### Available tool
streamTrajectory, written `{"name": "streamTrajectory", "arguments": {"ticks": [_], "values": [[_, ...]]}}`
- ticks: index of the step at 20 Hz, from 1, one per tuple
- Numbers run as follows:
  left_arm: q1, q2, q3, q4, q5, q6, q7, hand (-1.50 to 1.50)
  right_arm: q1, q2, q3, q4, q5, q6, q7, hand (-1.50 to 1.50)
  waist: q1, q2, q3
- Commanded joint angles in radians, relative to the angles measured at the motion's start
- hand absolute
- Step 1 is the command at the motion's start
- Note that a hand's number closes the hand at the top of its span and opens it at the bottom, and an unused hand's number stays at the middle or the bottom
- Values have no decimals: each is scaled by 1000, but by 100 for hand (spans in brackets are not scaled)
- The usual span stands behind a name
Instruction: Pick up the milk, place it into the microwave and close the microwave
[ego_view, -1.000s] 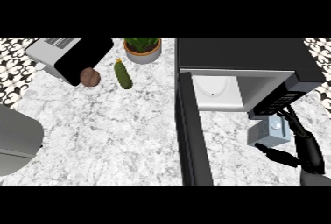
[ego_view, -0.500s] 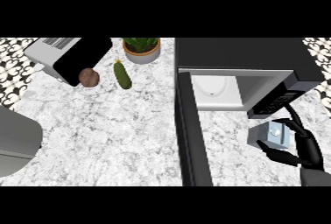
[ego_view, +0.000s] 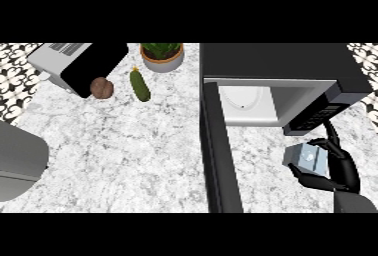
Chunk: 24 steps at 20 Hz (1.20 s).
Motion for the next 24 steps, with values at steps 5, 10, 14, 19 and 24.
{"name": "streamTrajectory", "arguments": {"ticks": [5, 10, 14, 19, 24], "values": [[23, -7, 0, -37, 81, -9, -16, -150, -12, 59, 87, -26, -46, 194, 17, 150, 11, 9, 13], [25, 0, 61, -23, 108, -26, -20, -150, 6, 111, 149, -178, -29, 101, 89, 150, 0, 9, 12], [42, -7, 0, -72, 79, 7, -11, -150, -38, 151, 160, -250, -32, 32, 223, 150, 4, 10, 12], [47, -7, 65, -57, 127, -28, 6, -150, -44, 152, 181, -418, -37, 7, 391, 150, -2, 10, 12], [38, -7, 74, -69, 142, -20, 32, -150, -206, 163, 171, -298, 33, -114, 432, 150, 11, 14, 13]]}}
